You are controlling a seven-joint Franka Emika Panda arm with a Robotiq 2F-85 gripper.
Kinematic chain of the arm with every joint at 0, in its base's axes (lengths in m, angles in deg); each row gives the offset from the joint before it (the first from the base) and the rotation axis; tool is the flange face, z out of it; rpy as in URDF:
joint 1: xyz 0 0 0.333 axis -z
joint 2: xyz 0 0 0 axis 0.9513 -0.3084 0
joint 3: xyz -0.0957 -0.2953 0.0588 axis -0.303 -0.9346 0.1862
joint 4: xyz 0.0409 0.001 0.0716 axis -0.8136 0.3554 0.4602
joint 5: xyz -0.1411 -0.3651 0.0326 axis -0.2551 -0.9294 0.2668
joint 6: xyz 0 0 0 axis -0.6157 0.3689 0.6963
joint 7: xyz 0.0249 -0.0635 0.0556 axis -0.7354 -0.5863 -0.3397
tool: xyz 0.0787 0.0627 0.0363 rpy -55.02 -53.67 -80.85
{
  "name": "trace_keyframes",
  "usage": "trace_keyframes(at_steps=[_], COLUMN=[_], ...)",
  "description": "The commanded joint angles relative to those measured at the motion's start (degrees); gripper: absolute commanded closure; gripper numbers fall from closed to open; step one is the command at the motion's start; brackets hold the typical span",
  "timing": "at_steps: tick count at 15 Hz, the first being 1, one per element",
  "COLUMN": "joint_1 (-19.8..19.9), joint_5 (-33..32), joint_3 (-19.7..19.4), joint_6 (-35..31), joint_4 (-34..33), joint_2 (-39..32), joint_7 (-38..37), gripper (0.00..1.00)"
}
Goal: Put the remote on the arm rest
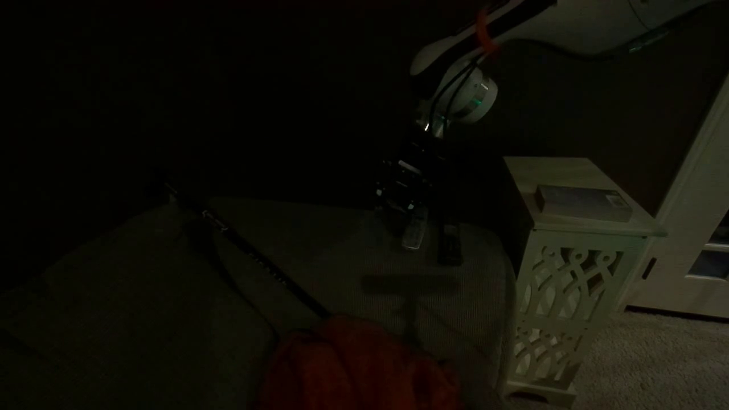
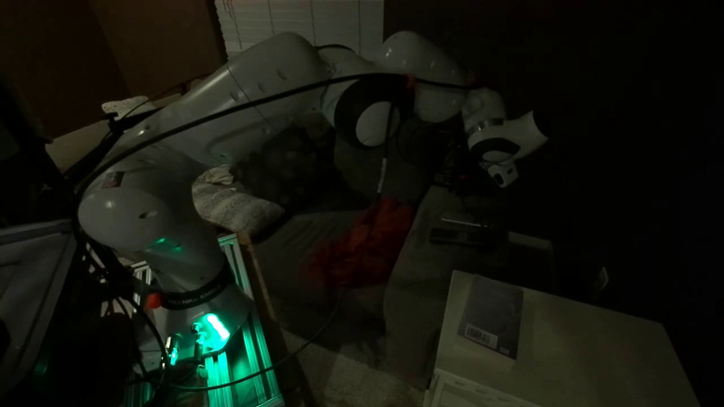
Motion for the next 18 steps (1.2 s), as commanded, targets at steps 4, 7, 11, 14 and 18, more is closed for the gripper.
trace_keyframes(at_steps=[4, 7, 11, 14, 18], joint_1=[-4.15, -9.11, -15.31, -15.69, -13.54], joint_5=[3.49, -0.72, -7.81, -11.81, -12.49], joint_3=[-1.76, -6.61, -15.24, -15.53, -12.38], joint_6=[-20.46, -27.15, -24.95, -19.51, -10.93], joint_4=[0.9, 0.79, -0.17, -2.77, -7.82], joint_2=[-0.75, -1.07, -1.64, -3.13, -5.69], joint_7=[-9.13, -19.36, -34.02, -37.21, -34.52], gripper=[0.65, 0.65, 0.65, 0.65, 0.65])
